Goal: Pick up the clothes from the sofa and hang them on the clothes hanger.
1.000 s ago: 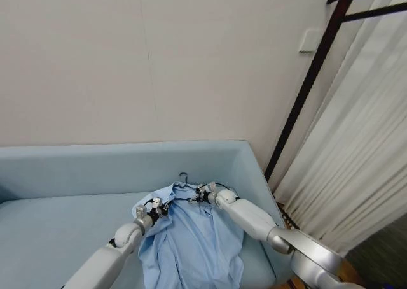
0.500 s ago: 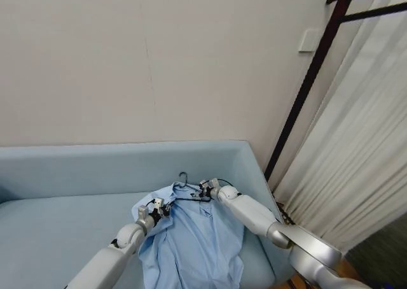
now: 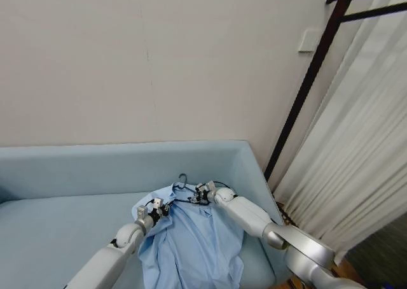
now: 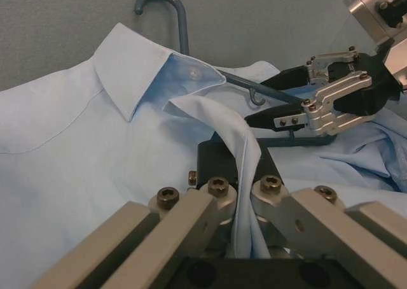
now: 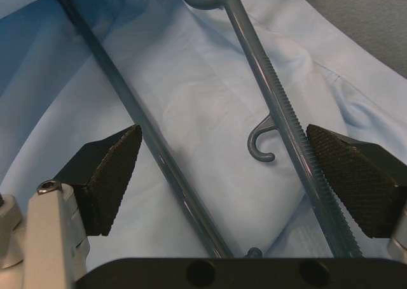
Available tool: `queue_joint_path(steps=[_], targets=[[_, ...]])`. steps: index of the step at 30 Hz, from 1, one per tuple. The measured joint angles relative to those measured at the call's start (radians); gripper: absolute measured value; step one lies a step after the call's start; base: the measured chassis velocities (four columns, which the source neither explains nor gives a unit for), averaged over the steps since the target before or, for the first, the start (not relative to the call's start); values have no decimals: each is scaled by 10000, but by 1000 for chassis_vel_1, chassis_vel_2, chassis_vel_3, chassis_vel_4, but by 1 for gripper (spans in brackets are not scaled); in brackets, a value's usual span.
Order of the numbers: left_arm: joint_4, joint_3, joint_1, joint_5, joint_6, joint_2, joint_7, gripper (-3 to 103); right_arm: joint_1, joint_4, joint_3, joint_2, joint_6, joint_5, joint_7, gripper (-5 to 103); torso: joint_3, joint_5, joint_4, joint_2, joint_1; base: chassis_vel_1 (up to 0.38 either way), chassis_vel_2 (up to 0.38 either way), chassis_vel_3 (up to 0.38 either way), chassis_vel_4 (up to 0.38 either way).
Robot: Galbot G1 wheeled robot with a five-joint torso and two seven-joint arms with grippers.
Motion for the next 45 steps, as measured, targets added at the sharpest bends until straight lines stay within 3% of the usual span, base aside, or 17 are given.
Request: queue_joint_path(steps=[9, 17, 27, 30, 32, 33, 37, 45], targets=[[-20, 3, -6, 1, -15, 50, 56, 0, -290, 1032, -382, -730, -267, -52, -323, 84, 0, 0, -4, 0, -1, 0, 0, 0, 0], [-72, 41, 3, 19, -14, 30, 54, 0, -338, 1278, -75, -987, 205, 161, 544, 84, 0, 2, 1, 0, 0, 0, 0, 0, 0], [-82, 200, 7, 107, -4, -120, 5, 0, -857, 2809, 307, -2252, -23, 1449, 1999, 84, -1, 0, -2, 0, 0, 0, 0, 0, 0], [-81, 215, 3, 107, 0, -113, 2, 0, -1187, 3358, 332, -2557, -20, 1382, 2044, 84, -1, 2, -2, 0, -1, 0, 0, 0, 0], [-29, 247, -21, 106, 2, -104, 2, 0, -1760, 4254, 338, -3047, -54, 405, 2120, 83, -2, 1, -6, 0, -2, 0, 0, 0, 0], [-29, 247, -21, 106, 2, -104, 2, 0, -1760, 4254, 338, -3047, -54, 405, 2120, 83, -2, 1, -6, 0, -2, 0, 0, 0, 0], [63, 284, -38, 105, 2, -153, 1, 0, -2207, 4697, 269, -3143, -30, -1357, 2462, 93, -1, 1, -3, 0, -2, 0, 0, 0, 0], [95, 308, -50, 104, 5, -175, -2, 0, -2253, 4691, 199, -2838, 372, -2336, 2781, 102, 0, 0, -1, 0, -1, 0, 0, 0, 0]])
